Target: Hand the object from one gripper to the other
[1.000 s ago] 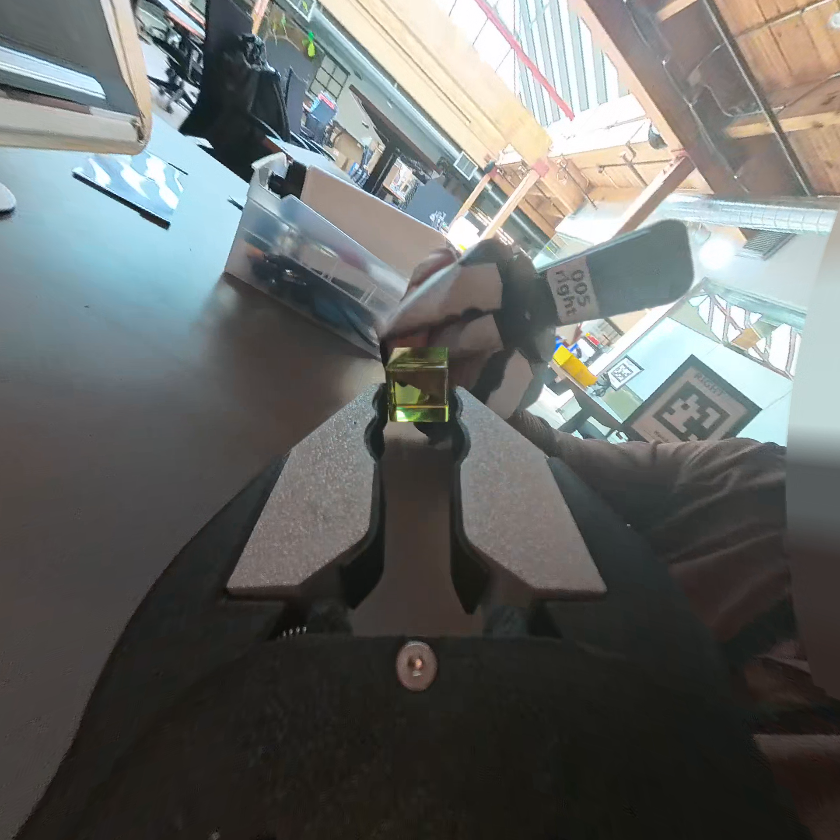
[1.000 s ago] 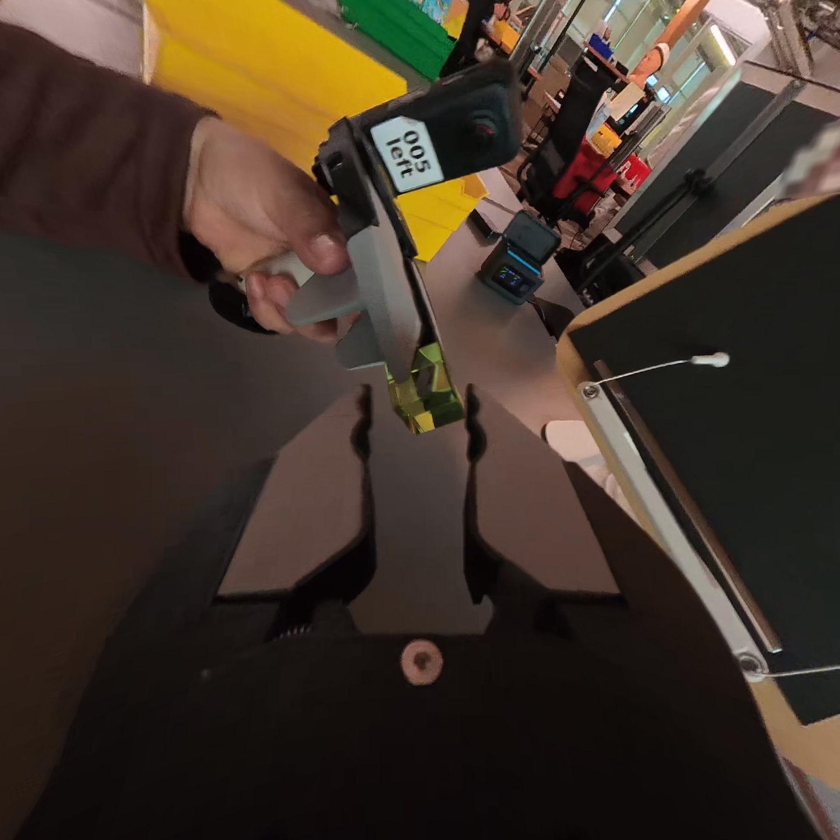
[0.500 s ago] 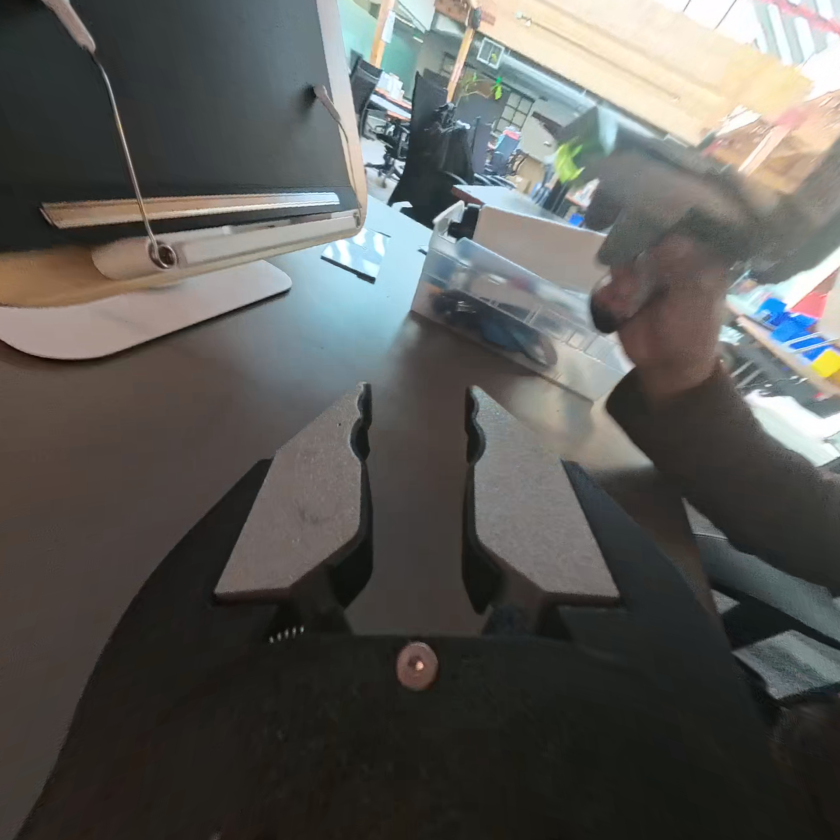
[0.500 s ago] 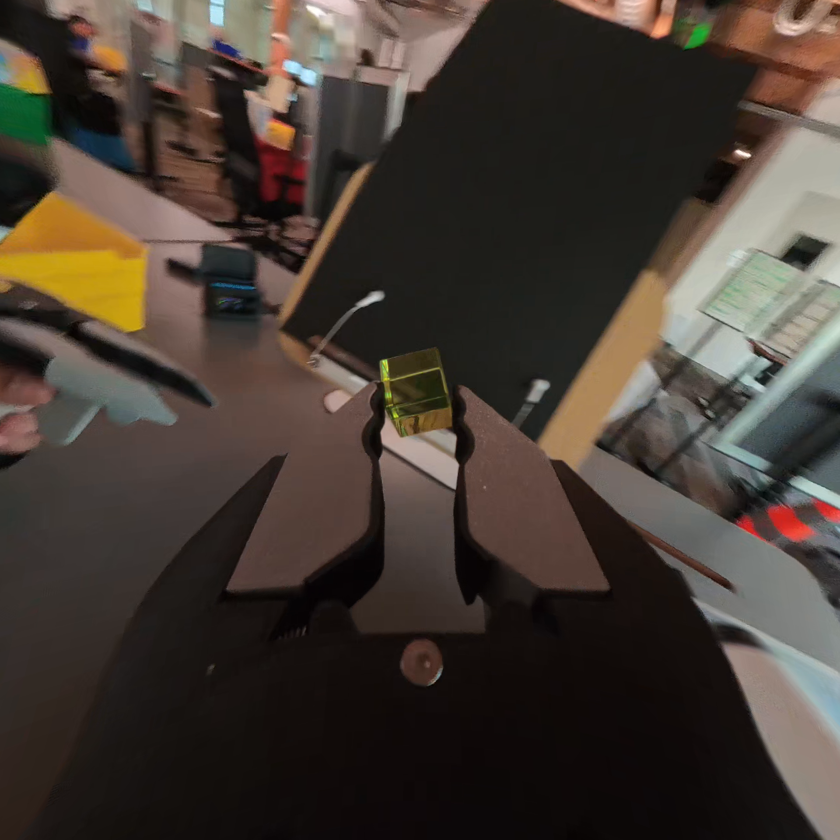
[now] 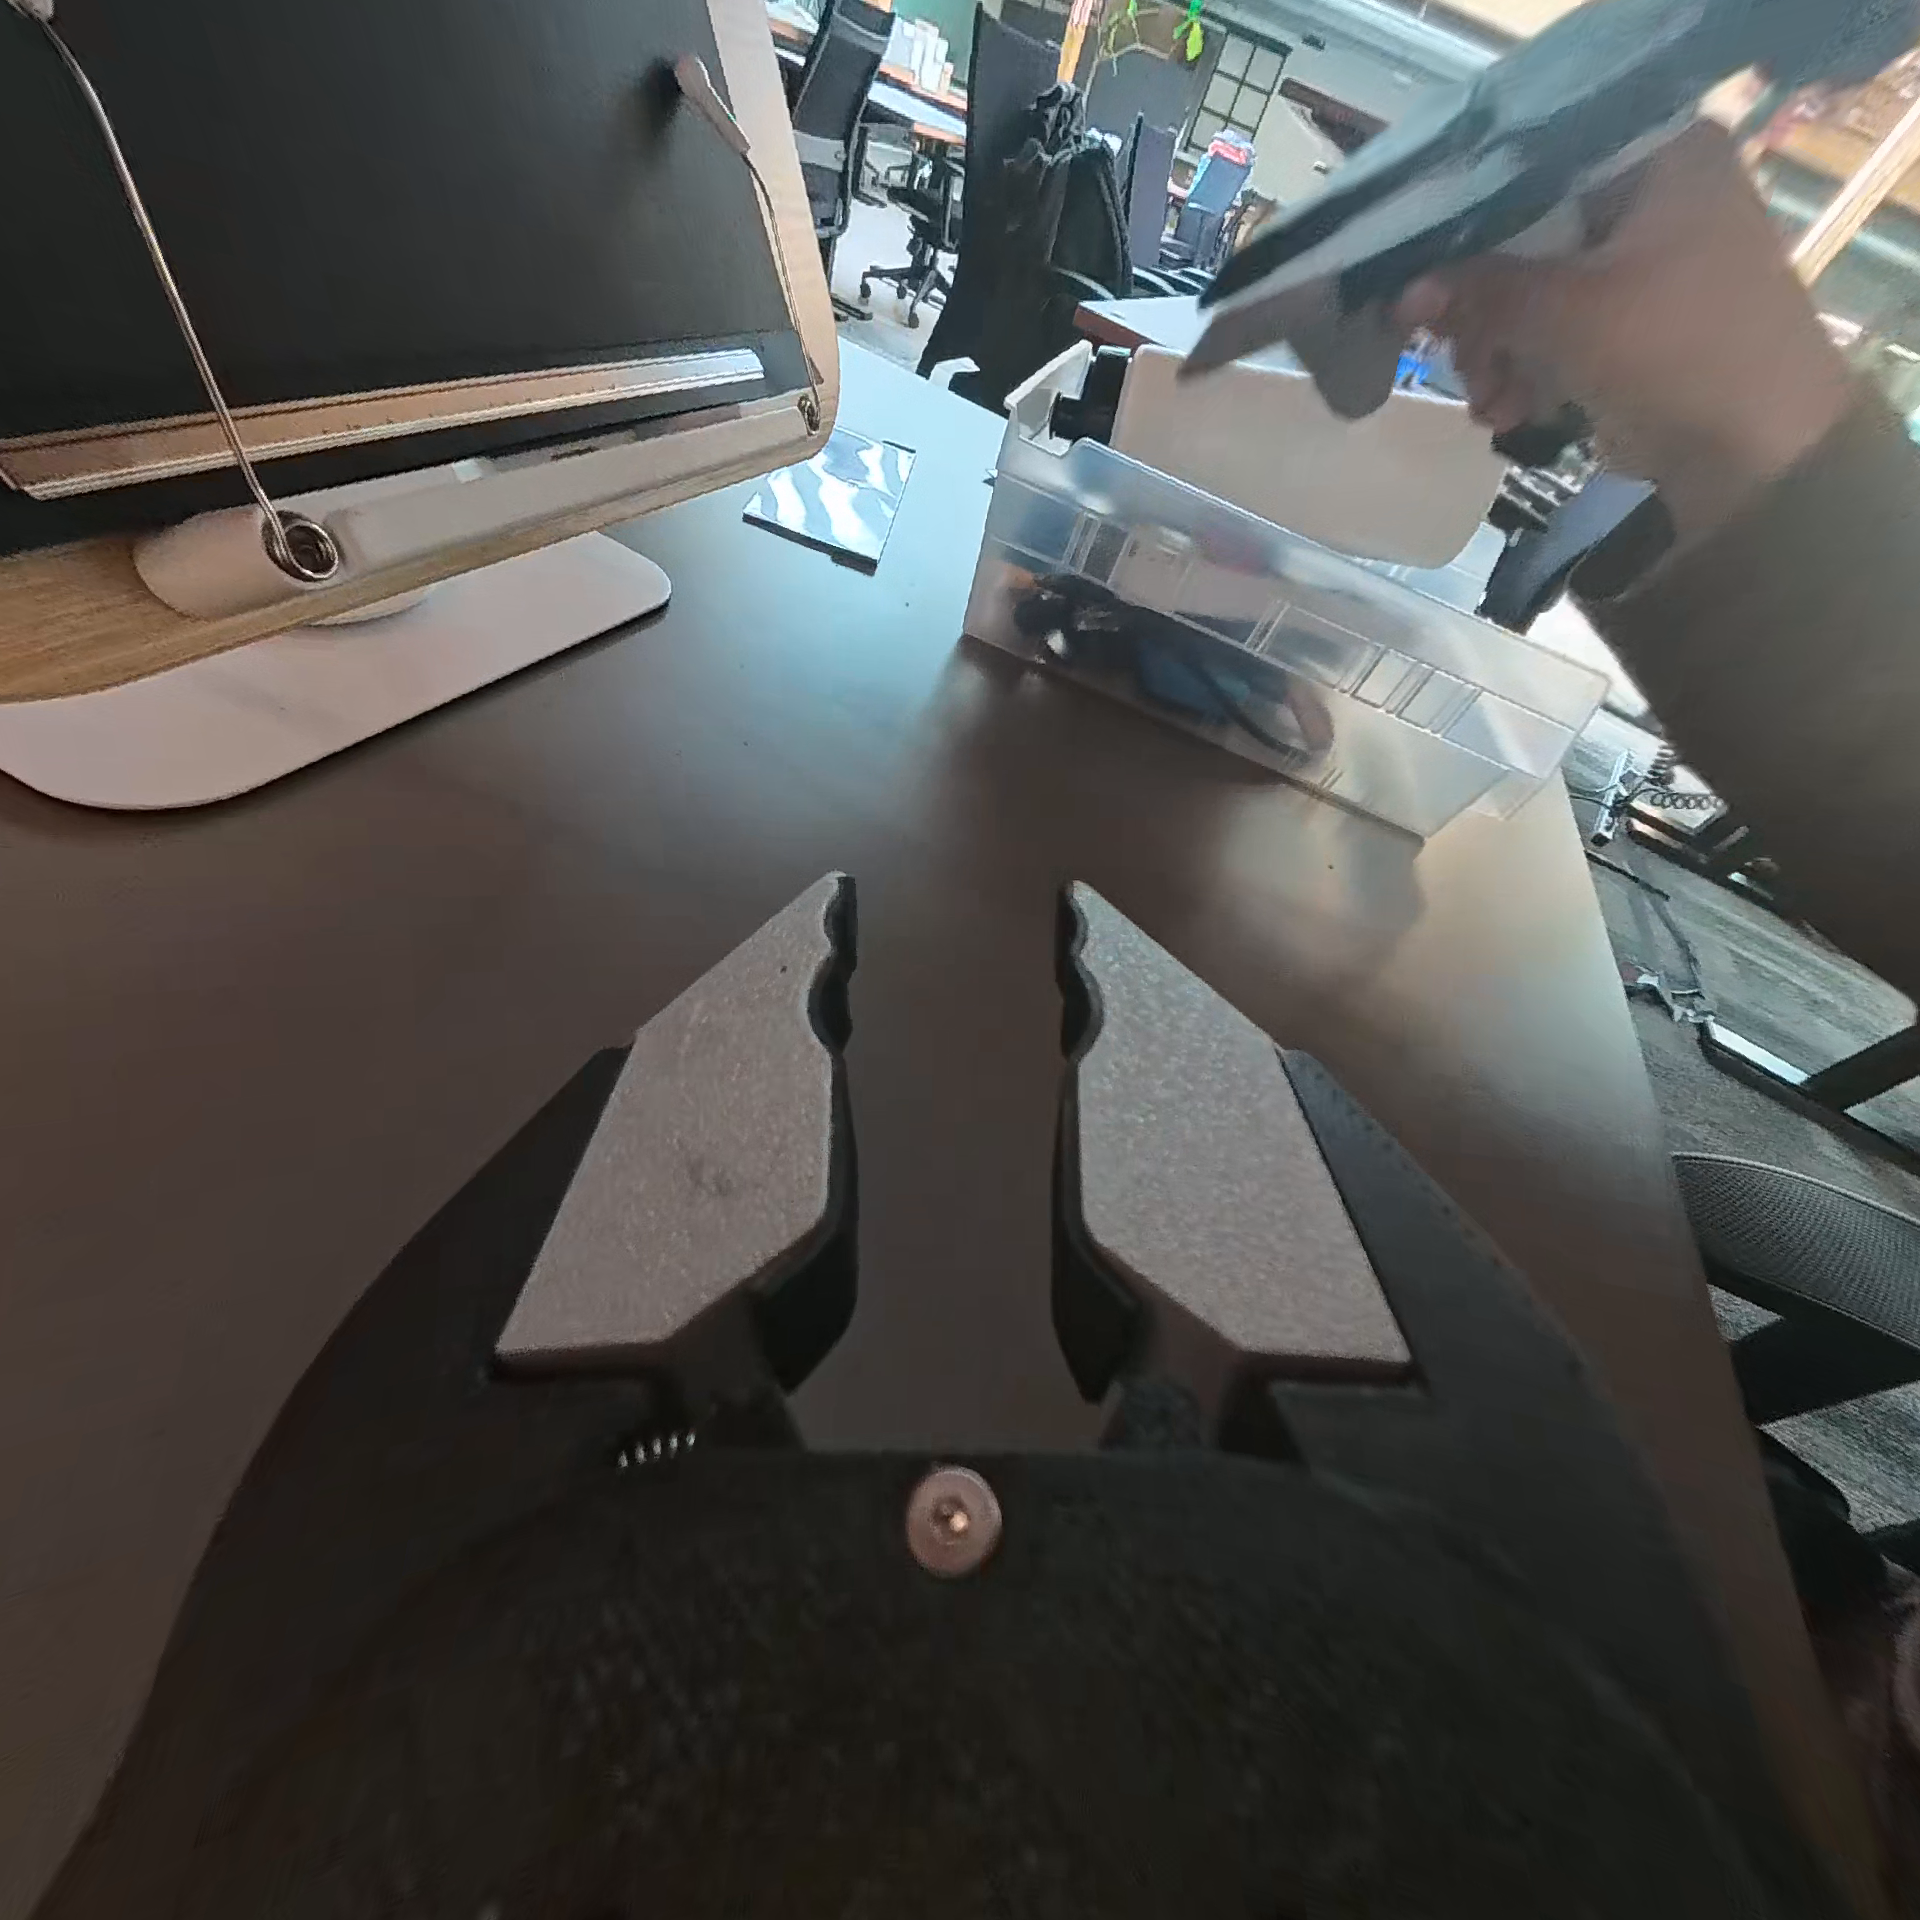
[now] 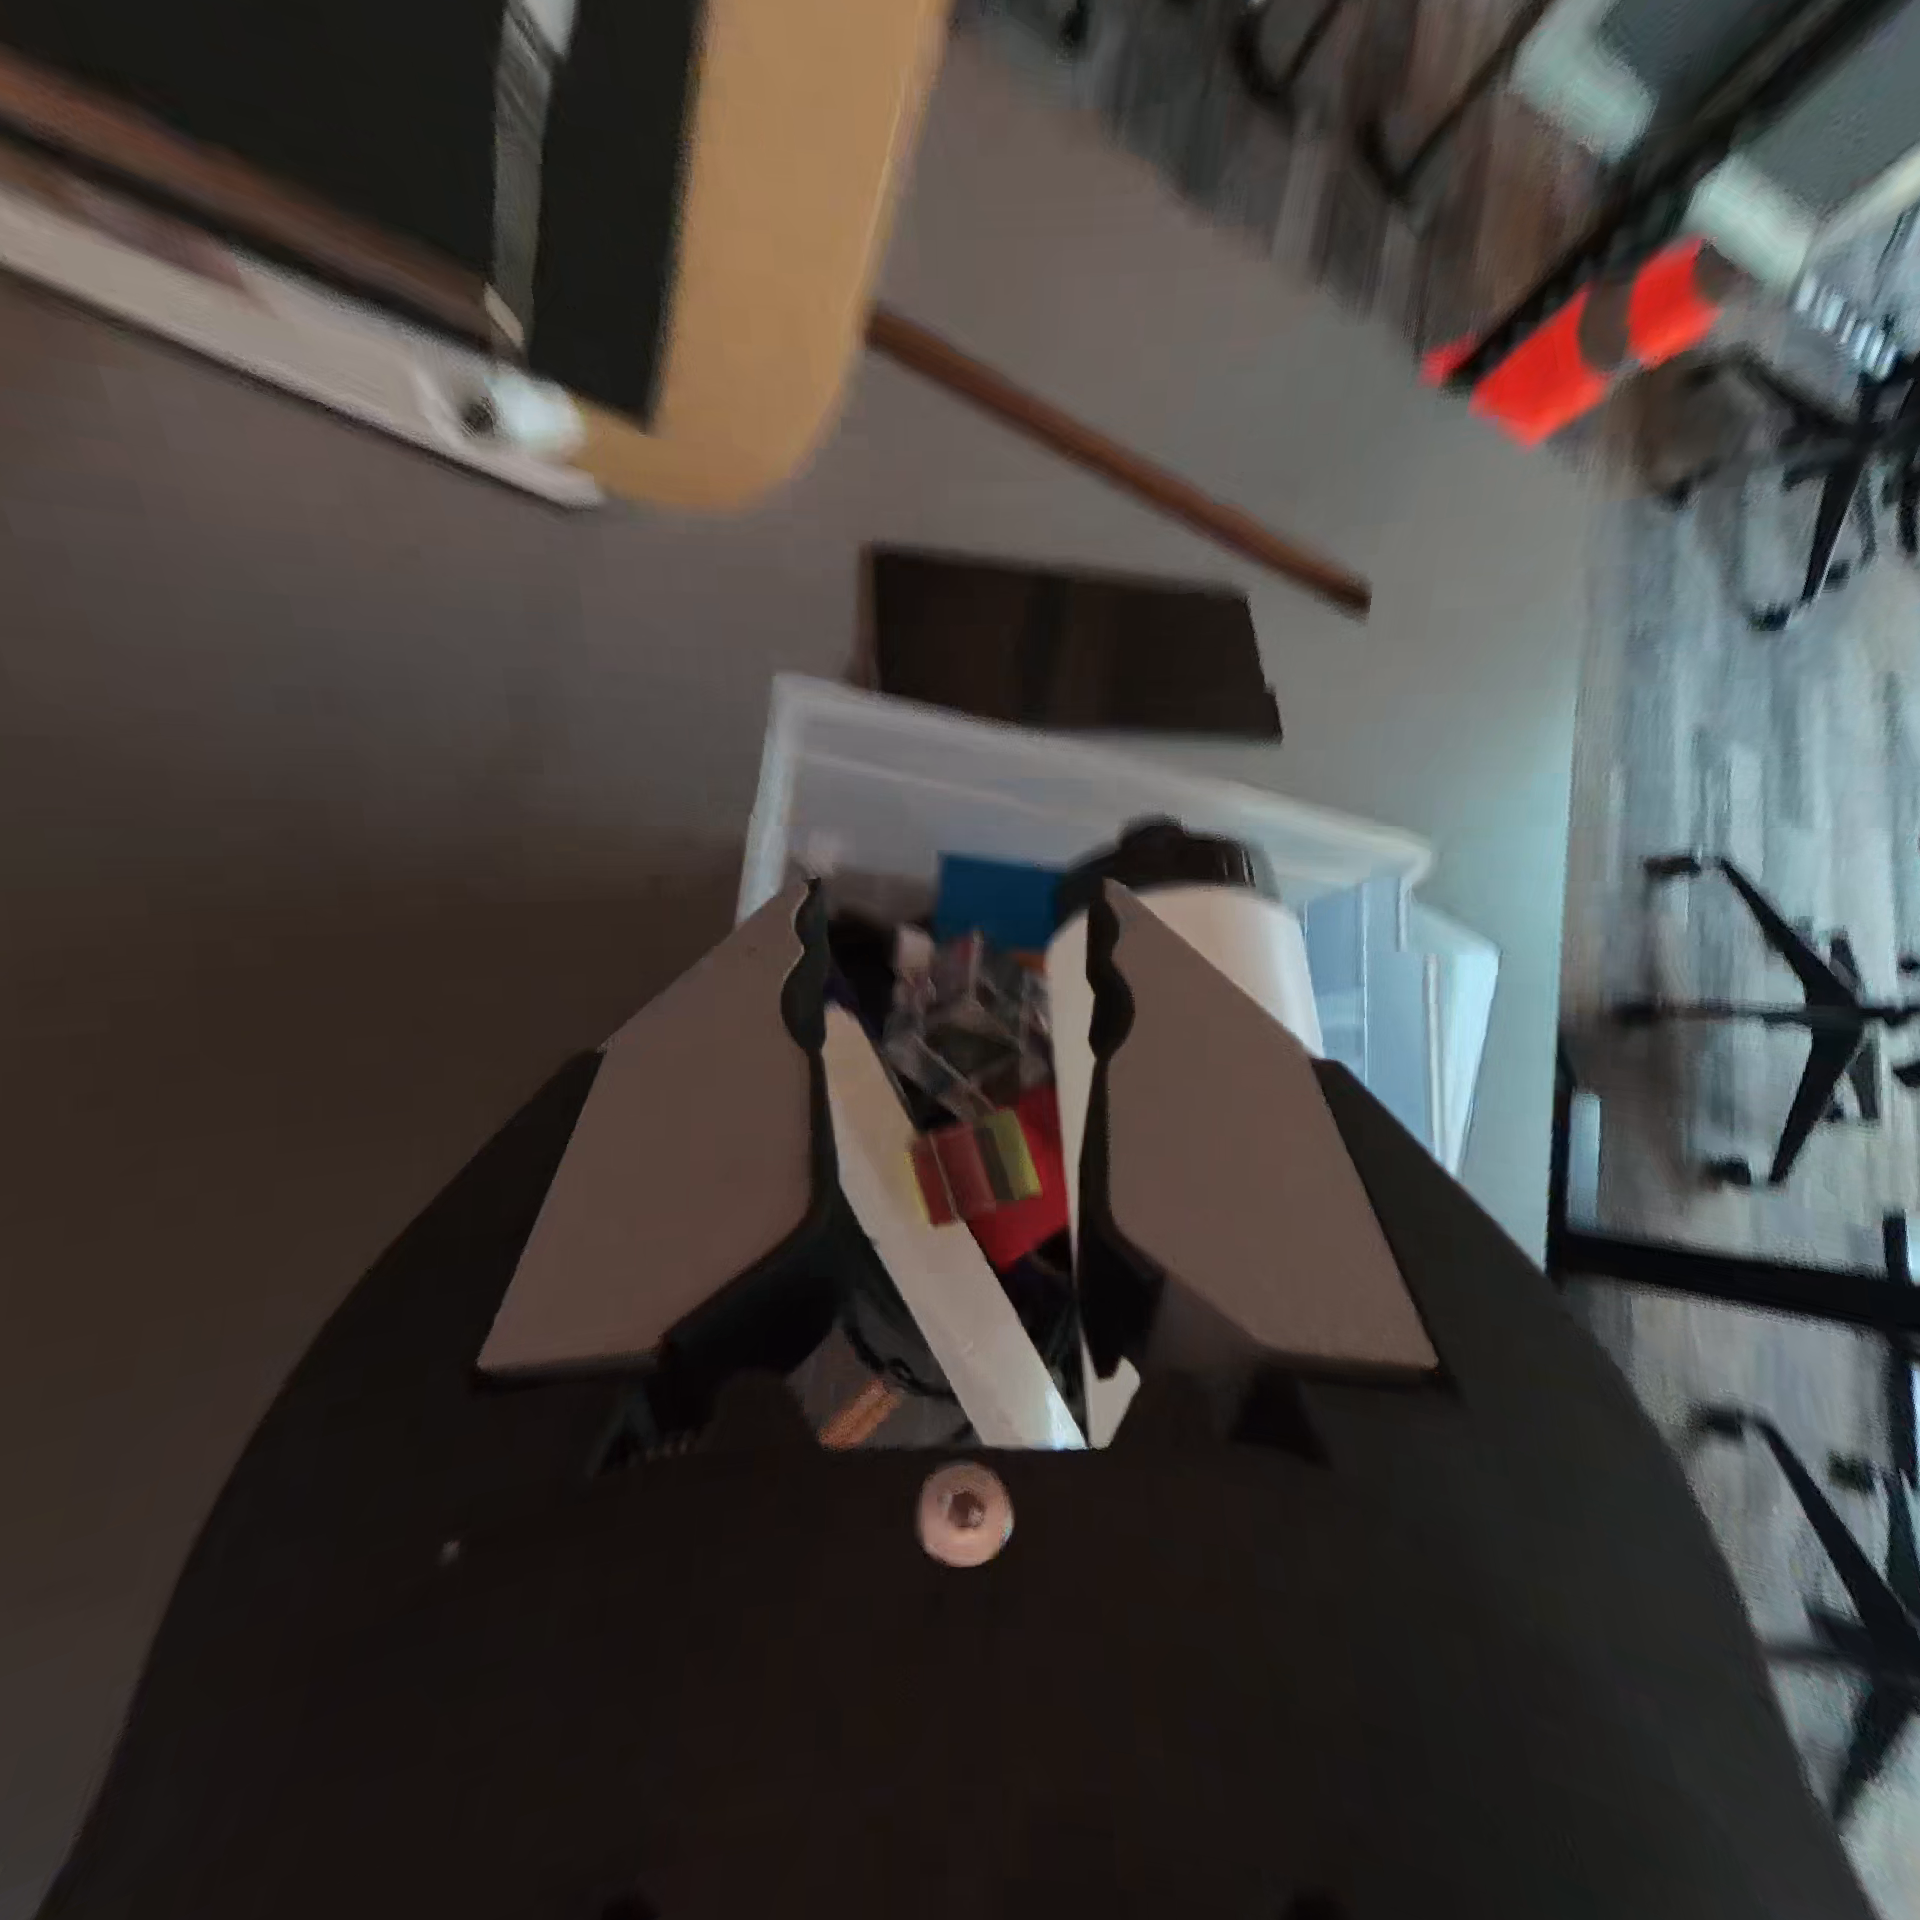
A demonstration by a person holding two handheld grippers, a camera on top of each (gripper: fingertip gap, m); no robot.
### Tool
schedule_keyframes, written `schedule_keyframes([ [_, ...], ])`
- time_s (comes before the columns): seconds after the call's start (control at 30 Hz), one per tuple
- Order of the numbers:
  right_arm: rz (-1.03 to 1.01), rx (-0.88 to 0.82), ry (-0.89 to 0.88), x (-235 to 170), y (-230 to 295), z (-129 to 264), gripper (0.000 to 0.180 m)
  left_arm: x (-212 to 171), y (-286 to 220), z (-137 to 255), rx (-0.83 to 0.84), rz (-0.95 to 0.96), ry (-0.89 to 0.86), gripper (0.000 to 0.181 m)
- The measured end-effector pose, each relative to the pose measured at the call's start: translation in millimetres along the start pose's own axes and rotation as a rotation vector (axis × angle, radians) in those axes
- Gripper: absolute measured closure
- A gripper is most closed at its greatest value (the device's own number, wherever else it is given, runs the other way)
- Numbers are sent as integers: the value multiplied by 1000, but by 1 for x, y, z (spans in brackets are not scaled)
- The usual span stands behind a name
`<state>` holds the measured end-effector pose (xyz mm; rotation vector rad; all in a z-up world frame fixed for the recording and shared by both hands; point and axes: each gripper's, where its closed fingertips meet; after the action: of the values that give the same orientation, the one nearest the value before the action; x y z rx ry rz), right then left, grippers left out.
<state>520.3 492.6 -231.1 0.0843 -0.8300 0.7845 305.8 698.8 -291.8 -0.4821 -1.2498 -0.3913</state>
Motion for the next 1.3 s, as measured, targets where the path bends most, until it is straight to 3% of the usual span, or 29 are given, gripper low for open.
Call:
schedule_keyframes([
  [0.1, 43, 156, -219, 47, 64, 39, 133, -3, 2, -1, 14, -16, 17, 148],
  [0.2, 45, 412, -315, 56, 150, 50, 131, -6, 2, -2, 22, -35, 36, 148],
  [0.3, -5, 618, -293, 38, 220, 22, 125, -7, 7, -1, 56, -71, 46, 149],
  [0.4, -37, 670, -362, 20, 256, -16, 128, -7, 12, 2, 85, -82, 47, 150],
  [0.47, -37, 629, -417, 15, 260, -29, 144, -8, 15, 2, 94, -87, 50, 150],
  [0.5, -18, 692, -395, 17, 268, -21, 134, -9, 16, 2, 99, -88, 54, 151],
  [0.6, -30, 664, -469, 20, 262, -17, 139, -16, 16, -3, 97, -98, 82, 153],
  [0.93, -62, 750, -379, 6, 268, -27, 136, -25, 16, -8, 109, -138, 134, 154],
  [1.3, 20, 705, -381, 2, 277, -28, 136, -26, 16, -8, 110, -149, 141, 155],
])
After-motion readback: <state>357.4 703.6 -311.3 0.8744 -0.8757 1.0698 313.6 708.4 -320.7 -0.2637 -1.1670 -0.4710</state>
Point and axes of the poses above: each gripper's, where its closed fingertips meet, z back along the fingers, x out of its top, y = z × x across the jaws, and after that the axes turned 10 degrees about -z, right-handed
